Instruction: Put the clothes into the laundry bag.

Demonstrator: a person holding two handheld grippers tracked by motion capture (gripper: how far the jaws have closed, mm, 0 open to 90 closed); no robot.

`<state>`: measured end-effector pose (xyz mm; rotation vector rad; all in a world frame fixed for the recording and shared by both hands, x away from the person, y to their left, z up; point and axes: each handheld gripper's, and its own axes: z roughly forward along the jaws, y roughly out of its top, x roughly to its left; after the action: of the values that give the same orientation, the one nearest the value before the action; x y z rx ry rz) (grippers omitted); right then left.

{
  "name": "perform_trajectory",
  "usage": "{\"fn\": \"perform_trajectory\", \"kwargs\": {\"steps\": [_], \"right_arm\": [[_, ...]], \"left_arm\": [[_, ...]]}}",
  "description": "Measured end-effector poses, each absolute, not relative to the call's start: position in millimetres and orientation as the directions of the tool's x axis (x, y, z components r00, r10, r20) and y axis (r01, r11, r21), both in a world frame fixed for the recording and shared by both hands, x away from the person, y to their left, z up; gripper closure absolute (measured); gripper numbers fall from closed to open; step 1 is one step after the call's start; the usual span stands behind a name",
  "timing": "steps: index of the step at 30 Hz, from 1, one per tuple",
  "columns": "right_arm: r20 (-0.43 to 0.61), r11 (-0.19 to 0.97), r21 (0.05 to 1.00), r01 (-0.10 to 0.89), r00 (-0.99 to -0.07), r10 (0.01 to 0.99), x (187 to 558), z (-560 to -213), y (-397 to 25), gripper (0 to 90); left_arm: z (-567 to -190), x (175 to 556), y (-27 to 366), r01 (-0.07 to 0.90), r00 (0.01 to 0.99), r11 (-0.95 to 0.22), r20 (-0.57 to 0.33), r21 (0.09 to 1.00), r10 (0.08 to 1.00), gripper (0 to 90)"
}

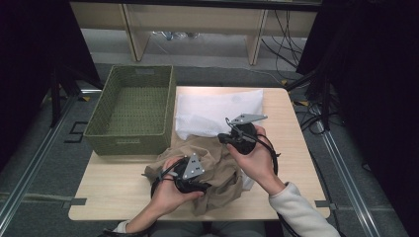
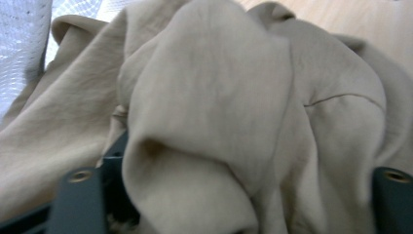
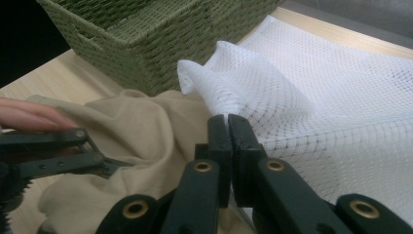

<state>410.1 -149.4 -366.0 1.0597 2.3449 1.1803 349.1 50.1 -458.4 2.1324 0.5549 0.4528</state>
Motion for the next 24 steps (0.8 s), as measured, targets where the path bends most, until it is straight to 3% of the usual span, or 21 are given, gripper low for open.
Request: {"fn": "perform_trajectory", "kwargs": {"steps": [6, 11, 17, 24], "right_arm": [[0.074, 0.363, 0.785, 0.501, -0.659, 0.749, 408.7, -364.7, -149.4, 90.0], [0.077, 0.364, 0.781, 0.507, -0.657, 0.750, 408.6, -364.4, -149.5, 90.0], [0.073, 0.370, 0.781, 0.502, -0.663, 0.745, 410.4, -364.8, -150.3, 90.0], [0.086, 0.364, 0.776, 0.515, -0.658, 0.748, 410.1, -364.0, -150.4, 90.0]], "left_arm": [[-448.0, 331.2, 61.1, 0.220, 0.848, -0.529, 0.107, 0.820, 0.520, 15.3], [-439.3, 320.7, 75.9, 0.225, 0.850, -0.517, 0.093, 0.826, 0.518, 11.8], [-420.8, 307.0, 79.7, 0.189, 0.840, -0.445, 0.090, 0.875, 0.535, 13.8], [-403.3, 295.9, 61.0, 0.088, 0.886, -0.439, 0.131, 0.894, 0.444, 14.8]]}}
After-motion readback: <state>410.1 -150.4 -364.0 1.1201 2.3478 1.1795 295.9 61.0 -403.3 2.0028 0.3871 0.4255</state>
